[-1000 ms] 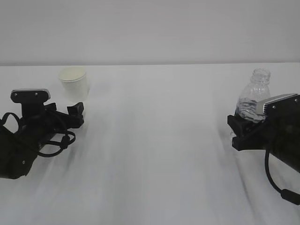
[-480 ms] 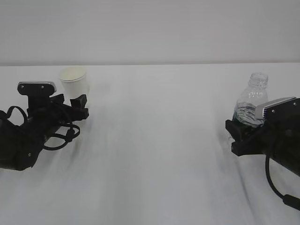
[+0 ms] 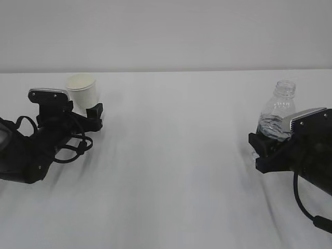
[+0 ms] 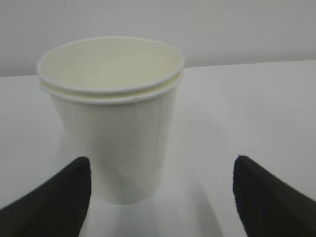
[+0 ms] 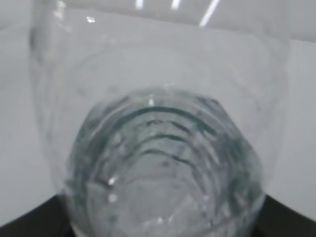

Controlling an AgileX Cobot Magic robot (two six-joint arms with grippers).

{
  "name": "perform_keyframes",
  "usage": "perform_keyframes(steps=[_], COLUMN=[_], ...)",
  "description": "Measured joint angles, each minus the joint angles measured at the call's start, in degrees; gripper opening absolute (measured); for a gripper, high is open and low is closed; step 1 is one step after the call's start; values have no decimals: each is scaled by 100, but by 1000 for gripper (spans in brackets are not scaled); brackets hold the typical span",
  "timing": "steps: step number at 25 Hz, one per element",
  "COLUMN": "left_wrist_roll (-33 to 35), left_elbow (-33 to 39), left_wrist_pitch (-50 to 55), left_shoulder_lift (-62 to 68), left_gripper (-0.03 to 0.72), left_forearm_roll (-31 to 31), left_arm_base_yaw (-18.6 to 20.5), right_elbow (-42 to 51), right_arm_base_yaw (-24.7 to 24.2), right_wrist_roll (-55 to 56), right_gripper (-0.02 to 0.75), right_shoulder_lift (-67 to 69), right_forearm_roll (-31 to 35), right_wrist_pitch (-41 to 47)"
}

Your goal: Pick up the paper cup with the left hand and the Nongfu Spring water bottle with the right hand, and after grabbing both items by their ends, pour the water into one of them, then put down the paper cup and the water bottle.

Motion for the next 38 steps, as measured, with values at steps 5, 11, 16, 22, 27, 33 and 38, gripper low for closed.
perform_keyframes(steps=[5, 11, 16, 22, 27, 33, 38], left_wrist_roll=[9, 9, 9, 9, 9, 9, 9], left_elbow=[-237, -633, -889, -960, -1129, -1454, -1623], left_wrist_pitch=[0, 57, 148, 54, 33, 33, 223], left_shoulder_lift=[134, 170, 383, 641, 737, 784, 784], left_gripper=[663, 663, 663, 663, 662, 659, 655], left_forearm_roll=[-16, 141, 219, 206, 170, 170, 170], left_arm_base_yaw=[183, 206, 218, 230, 252, 252, 252], right_elbow=[0, 0, 0, 0, 0, 0, 0], right_arm_base_yaw=[0, 0, 0, 0, 0, 0, 0], right_wrist_roll=[0, 3, 13, 13, 13, 16, 16], right_gripper=[419, 419, 419, 419, 419, 419, 419], right_shoulder_lift=[0, 0, 0, 0, 0, 0, 0], right_forearm_roll=[-3, -13, -13, -13, -15, -25, -25], right_wrist_pitch=[0, 0, 0, 0, 0, 0, 0])
